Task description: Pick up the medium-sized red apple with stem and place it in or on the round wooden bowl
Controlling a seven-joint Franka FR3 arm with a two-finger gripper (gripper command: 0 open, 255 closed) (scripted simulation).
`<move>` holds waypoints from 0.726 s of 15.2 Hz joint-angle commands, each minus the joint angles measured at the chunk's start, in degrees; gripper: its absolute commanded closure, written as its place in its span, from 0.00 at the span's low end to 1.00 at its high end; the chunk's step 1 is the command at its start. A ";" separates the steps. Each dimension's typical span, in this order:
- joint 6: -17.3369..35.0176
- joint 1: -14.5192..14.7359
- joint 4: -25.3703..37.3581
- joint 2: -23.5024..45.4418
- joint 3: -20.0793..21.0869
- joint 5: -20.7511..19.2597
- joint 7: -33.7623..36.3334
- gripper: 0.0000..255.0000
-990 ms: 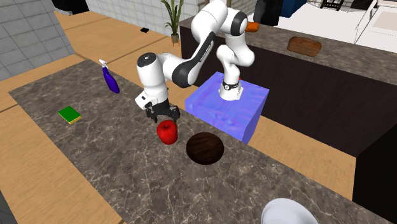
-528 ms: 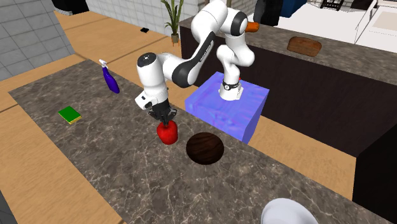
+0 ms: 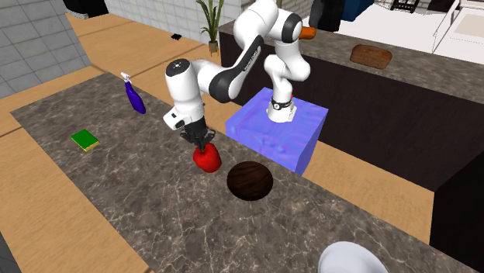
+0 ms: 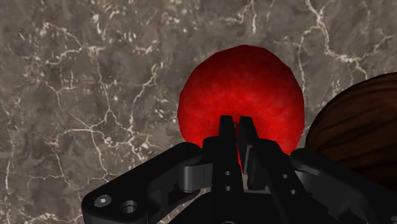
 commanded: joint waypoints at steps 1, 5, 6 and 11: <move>-1.43 0.00 1.16 -0.28 -0.02 -0.07 0.09 1.00; -4.30 -0.04 3.55 -0.76 -0.08 -0.19 0.21 1.00; -5.03 -0.05 4.20 -0.85 -0.09 -0.21 0.24 1.00; -8.77 -0.15 7.71 -1.09 -0.15 -0.29 0.36 1.00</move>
